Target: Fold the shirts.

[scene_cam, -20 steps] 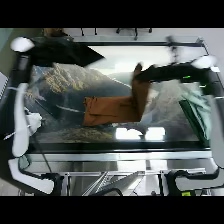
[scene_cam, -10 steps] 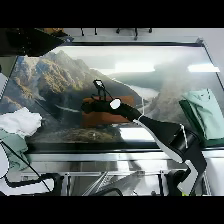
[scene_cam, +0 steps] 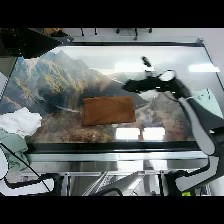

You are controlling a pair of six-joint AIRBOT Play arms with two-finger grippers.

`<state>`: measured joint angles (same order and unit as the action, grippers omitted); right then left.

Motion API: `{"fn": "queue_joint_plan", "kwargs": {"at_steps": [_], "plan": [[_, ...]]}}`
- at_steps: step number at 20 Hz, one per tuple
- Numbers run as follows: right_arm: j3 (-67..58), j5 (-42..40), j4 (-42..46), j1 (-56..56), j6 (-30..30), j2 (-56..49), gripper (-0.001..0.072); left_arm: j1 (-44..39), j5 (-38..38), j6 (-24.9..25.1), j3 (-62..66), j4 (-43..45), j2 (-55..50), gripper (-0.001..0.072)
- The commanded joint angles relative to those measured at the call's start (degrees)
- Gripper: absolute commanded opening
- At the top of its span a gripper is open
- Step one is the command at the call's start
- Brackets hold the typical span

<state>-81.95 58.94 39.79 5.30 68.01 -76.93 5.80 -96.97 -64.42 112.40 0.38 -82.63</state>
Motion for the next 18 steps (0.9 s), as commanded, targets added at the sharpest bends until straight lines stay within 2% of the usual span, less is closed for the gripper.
{"fn": "queue_joint_plan", "kwargs": {"at_steps": [1,9,12,13,15,16,18], "plan": [[3.32,11.52,5.22,-10.03,3.98,-1.29,0.0662,0.07,0.09,-0.07,-0.02,0.04,0.04,0.0016],[5.29,8.76,-1.84,-2.93,-1.38,-11.34,0.0649,0.0,0.07,-0.09,-0.02,0.11,-0.5,0.0016],[5.25,8.17,-8.5,0.66,-5.55,-12.61,0.0639,0.02,0.04,-0.09,-0.07,-0.02,-0.79,0.0016],[5.2,7.91,-10.75,1.42,-7.28,-12.59,0.0494,0.02,0.07,-0.09,-0.07,0.07,-0.81,0.0016],[5.01,8.2,-16.61,1.95,-11.08,-12.46,0.0108,0.0,0.07,-0.09,-0.07,0.04,-0.79,0.0016],[4.42,8.39,-18.16,1.81,-11.32,-11.91,0.002,0.02,0.04,-0.09,-0.07,0.04,-0.81,0.0016],[1.81,8.33,-18.21,0.28,-11.26,-9.73,0.0018,0.0,-0.04,-0.13,-0.07,0.02,-0.79,0.0016]]}}
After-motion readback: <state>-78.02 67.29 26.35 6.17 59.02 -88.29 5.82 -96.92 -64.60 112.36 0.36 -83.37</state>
